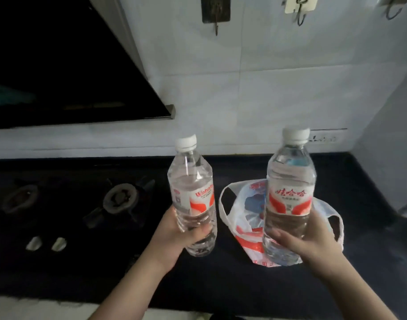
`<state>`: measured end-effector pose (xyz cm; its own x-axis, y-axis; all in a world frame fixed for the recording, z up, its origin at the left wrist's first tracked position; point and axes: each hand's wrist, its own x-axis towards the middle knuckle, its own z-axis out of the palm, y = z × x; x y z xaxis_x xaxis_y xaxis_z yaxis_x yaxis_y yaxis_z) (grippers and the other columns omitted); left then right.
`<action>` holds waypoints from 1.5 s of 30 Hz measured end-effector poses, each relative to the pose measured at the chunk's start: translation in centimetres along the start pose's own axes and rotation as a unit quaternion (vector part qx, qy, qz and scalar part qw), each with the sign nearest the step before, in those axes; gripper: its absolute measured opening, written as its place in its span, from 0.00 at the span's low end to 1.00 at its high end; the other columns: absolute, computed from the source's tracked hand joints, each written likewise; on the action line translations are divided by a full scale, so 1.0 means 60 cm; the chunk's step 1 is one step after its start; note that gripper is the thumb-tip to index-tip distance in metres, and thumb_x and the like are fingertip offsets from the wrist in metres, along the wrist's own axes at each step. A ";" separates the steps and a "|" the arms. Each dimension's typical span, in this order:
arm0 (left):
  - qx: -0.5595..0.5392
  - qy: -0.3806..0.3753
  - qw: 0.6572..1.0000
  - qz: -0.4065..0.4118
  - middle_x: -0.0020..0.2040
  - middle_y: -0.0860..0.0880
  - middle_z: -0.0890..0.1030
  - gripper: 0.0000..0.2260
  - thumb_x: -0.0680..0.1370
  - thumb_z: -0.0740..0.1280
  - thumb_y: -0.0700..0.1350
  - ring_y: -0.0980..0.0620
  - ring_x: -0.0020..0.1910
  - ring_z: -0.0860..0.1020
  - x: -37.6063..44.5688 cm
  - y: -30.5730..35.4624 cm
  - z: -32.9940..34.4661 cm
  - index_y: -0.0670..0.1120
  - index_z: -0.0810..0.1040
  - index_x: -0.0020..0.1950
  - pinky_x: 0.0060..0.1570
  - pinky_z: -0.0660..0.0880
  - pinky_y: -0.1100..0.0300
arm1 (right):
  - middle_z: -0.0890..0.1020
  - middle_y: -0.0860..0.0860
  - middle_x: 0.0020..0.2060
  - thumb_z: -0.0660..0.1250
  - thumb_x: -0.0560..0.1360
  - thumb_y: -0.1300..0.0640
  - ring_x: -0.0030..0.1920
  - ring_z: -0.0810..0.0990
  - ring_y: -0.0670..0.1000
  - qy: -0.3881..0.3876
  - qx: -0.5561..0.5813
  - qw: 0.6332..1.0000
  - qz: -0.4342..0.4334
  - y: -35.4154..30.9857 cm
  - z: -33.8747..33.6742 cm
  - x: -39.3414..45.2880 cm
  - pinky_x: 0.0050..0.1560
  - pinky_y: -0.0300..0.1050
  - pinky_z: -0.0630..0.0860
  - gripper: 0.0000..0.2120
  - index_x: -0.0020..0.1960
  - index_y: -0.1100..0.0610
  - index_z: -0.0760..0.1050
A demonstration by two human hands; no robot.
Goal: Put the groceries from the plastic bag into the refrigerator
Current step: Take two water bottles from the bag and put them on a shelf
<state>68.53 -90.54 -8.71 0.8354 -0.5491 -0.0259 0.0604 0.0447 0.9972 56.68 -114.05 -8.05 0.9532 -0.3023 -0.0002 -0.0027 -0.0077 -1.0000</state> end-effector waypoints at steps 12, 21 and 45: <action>0.018 0.316 0.948 0.025 0.49 0.43 0.85 0.32 0.58 0.78 0.49 0.46 0.49 0.84 -0.195 -0.046 0.041 0.39 0.77 0.59 0.45 0.79 0.58 | 0.81 0.46 0.49 0.77 0.66 0.58 0.48 0.82 0.55 -0.212 -0.079 0.973 -0.043 0.036 0.056 -0.017 0.48 0.49 0.80 0.28 0.60 0.45 0.67; -0.037 0.472 0.879 0.057 0.46 0.39 0.83 0.32 0.60 0.81 0.55 0.40 0.46 0.82 -0.408 -0.037 0.011 0.38 0.79 0.56 0.46 0.78 0.50 | 0.82 0.42 0.45 0.76 0.69 0.62 0.50 0.80 0.45 -0.368 -0.101 0.924 -0.025 0.018 0.206 -0.067 0.43 0.34 0.80 0.29 0.63 0.46 0.65; 0.011 0.771 0.634 0.059 0.53 0.43 0.84 0.24 0.67 0.76 0.48 0.40 0.50 0.82 -1.121 -0.023 -0.080 0.46 0.76 0.61 0.51 0.79 0.48 | 0.84 0.45 0.49 0.75 0.62 0.53 0.48 0.84 0.44 -0.660 -0.050 0.748 -0.048 0.012 0.807 -0.600 0.47 0.41 0.75 0.26 0.59 0.48 0.74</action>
<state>14.88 -49.69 -8.68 0.3750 0.9266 0.0274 -0.0458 -0.0110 0.9989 36.99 -57.02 -9.13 0.4186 0.9082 -0.0023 0.1256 -0.0604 -0.9902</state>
